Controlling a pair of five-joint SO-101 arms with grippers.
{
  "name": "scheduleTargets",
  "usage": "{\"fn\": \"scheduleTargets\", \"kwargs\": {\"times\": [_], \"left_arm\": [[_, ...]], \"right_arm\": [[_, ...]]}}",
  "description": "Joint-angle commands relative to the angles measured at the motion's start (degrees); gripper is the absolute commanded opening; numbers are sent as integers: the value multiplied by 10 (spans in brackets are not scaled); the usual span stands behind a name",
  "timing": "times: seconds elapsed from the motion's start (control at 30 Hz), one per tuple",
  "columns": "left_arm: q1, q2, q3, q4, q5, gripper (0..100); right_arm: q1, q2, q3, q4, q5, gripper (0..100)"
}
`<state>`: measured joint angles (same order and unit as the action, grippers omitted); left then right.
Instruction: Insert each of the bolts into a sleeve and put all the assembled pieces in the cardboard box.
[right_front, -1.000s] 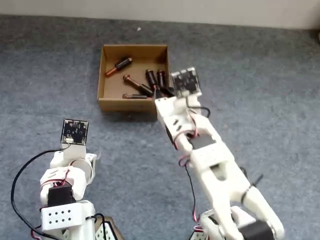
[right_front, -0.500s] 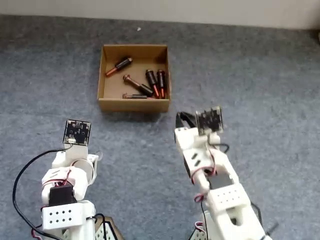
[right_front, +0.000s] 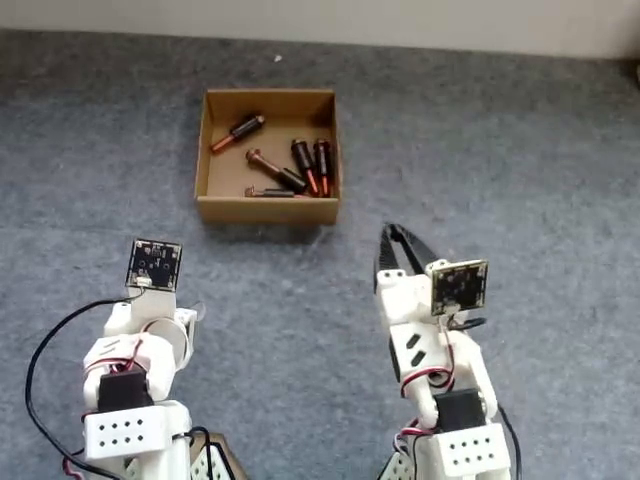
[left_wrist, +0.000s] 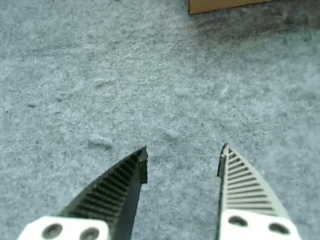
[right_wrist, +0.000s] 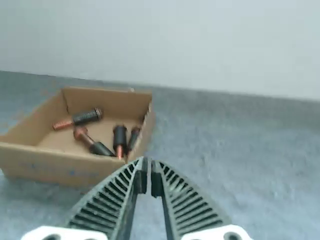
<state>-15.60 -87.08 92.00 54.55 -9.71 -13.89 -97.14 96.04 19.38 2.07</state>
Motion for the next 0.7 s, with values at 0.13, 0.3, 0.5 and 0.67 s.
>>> {"fn": "scheduleTargets", "kwargs": {"times": [0.13, 0.3, 0.5, 0.67], "left_arm": [[10, -5, -3, -11, -4, 245], [10, -5, -3, -11, -4, 245], [10, -5, -1, -11, -4, 245], [10, -5, 24, -55, -4, 245]], "right_arm": [[15, -81, 88, 266, 4, 5], [15, -77, 88, 378, 4, 5], [15, -77, 88, 508, 4, 5], [15, -78, 88, 519, 4, 5]]}}
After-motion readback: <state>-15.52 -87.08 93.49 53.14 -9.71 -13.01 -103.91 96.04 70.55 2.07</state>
